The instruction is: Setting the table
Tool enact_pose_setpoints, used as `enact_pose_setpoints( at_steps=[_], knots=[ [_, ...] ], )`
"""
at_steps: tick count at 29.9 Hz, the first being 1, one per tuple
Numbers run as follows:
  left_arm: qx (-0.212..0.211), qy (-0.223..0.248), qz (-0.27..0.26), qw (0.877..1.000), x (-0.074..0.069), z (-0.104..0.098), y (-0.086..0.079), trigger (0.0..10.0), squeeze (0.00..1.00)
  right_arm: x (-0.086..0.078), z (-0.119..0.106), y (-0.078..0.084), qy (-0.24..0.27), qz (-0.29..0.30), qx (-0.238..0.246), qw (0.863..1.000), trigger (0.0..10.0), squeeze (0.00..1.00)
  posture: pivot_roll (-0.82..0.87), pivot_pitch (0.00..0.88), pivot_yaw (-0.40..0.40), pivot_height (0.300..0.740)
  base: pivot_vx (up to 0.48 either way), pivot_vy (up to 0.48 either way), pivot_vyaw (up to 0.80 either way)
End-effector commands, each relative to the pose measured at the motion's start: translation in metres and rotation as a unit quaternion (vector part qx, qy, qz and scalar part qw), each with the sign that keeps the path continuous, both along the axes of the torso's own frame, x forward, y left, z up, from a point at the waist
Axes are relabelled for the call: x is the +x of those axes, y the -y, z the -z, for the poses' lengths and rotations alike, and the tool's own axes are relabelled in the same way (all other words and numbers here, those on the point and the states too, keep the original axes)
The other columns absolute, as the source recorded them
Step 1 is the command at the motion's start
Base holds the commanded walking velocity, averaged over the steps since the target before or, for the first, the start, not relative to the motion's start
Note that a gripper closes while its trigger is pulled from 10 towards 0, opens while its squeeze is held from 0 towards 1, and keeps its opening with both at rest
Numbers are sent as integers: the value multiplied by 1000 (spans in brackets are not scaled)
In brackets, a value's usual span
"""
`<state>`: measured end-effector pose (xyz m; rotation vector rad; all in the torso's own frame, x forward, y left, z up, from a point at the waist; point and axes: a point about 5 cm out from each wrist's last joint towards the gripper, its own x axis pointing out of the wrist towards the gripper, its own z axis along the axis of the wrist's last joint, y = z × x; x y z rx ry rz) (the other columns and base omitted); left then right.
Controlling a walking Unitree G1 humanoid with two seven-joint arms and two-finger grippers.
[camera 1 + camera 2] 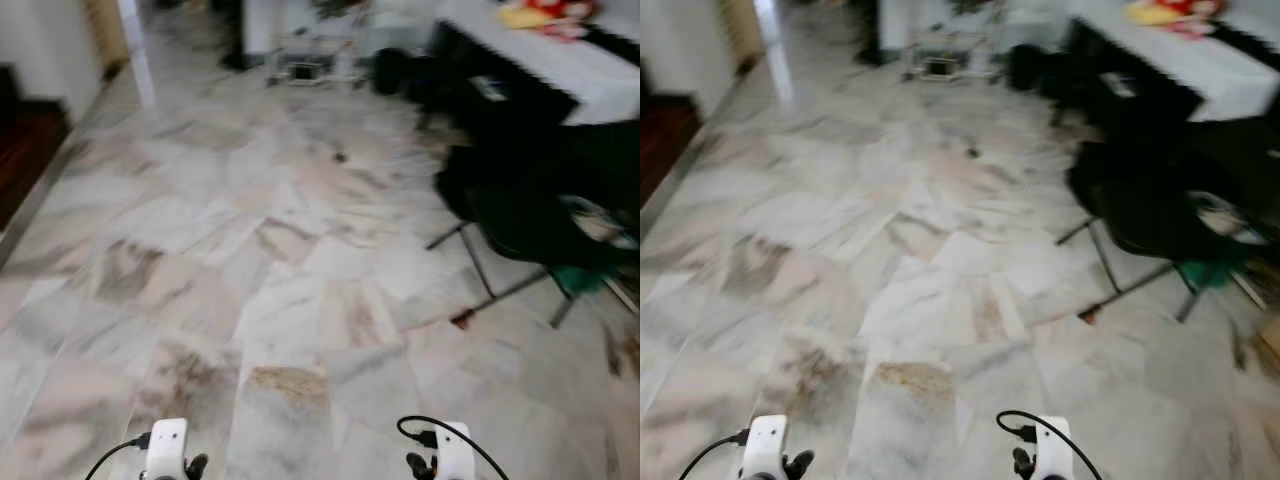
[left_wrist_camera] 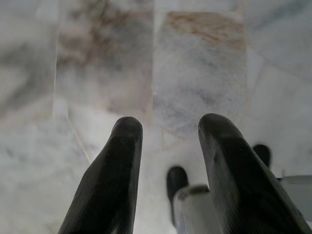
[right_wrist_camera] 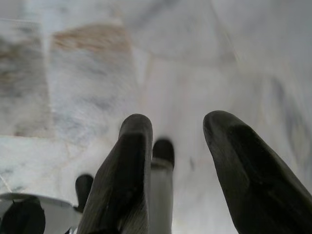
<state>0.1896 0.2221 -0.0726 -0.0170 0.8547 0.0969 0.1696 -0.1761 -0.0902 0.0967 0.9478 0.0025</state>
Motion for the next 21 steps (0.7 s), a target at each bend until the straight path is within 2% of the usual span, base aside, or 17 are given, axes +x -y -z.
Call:
enact_pose_setpoints(
  at_steps=[1,5,21],
  knots=[
    [-11,-1,8,1000,3,0,9,10000,0,-1,0,4,-6,2,-7,1000,10000,0,134,0,-47,740,0,0,-750],
    [-10,1,12,1000,4,0,9,10000,0,5,-1,-4,-2,-2,-4,1000,10000,0,135,0,-45,740,0,195,-748],
    [-5,1,22,1000,3,0,9,10000,0,9,-2,-22,-5,-4,1,1000,10000,0,136,0,-41,740,0,0,-750]
  ],
)
